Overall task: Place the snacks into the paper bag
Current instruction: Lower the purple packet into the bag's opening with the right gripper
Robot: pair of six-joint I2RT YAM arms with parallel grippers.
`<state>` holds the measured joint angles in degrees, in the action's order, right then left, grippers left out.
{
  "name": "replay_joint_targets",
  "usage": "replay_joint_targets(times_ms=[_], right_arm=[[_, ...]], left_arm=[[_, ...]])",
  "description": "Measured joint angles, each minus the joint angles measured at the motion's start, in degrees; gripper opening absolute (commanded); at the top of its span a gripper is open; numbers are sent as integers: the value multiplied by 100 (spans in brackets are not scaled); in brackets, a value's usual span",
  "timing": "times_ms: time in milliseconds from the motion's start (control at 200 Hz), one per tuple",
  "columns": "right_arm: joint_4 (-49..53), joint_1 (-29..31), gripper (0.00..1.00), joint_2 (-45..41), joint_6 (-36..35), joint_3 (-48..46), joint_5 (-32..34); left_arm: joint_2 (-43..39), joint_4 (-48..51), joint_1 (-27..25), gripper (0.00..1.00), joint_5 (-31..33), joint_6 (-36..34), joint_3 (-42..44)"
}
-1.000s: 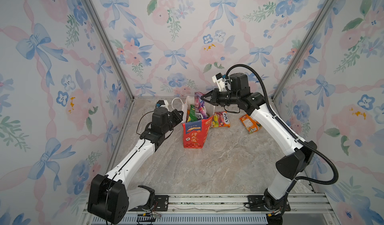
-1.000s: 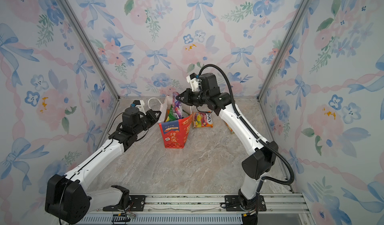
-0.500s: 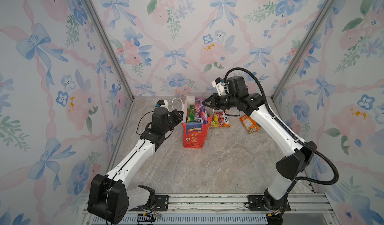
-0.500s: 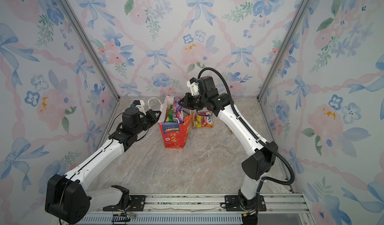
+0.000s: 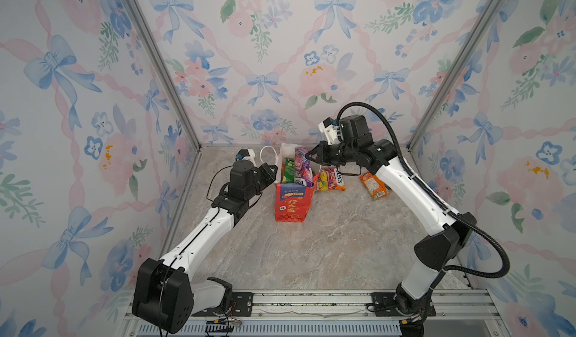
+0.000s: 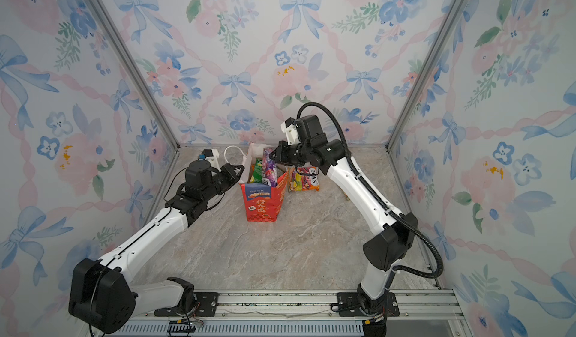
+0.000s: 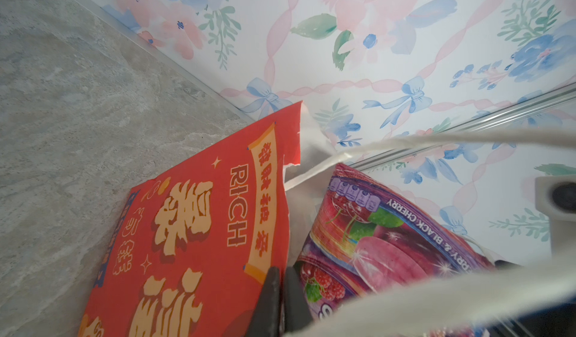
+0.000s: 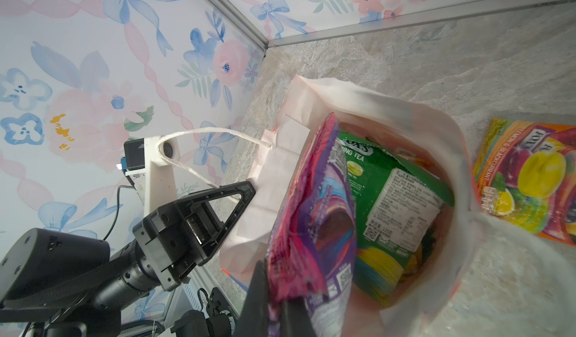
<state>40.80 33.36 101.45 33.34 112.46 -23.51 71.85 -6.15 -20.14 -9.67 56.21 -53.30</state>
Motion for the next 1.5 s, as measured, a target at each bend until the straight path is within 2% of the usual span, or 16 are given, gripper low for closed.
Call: replay_joint_targets(times_ms=[485, 1010, 1500], right_arm=[[787, 87, 0, 846, -55, 1432, 90], [870, 131, 0, 1043, -35, 1523, 81], [874, 136, 0, 1255, 11, 1753, 17]], left_arm=[[111, 0, -127, 11, 2, -26, -195], [144, 0, -127, 0, 50, -28, -199], [142, 9, -127, 0, 133, -105, -199]])
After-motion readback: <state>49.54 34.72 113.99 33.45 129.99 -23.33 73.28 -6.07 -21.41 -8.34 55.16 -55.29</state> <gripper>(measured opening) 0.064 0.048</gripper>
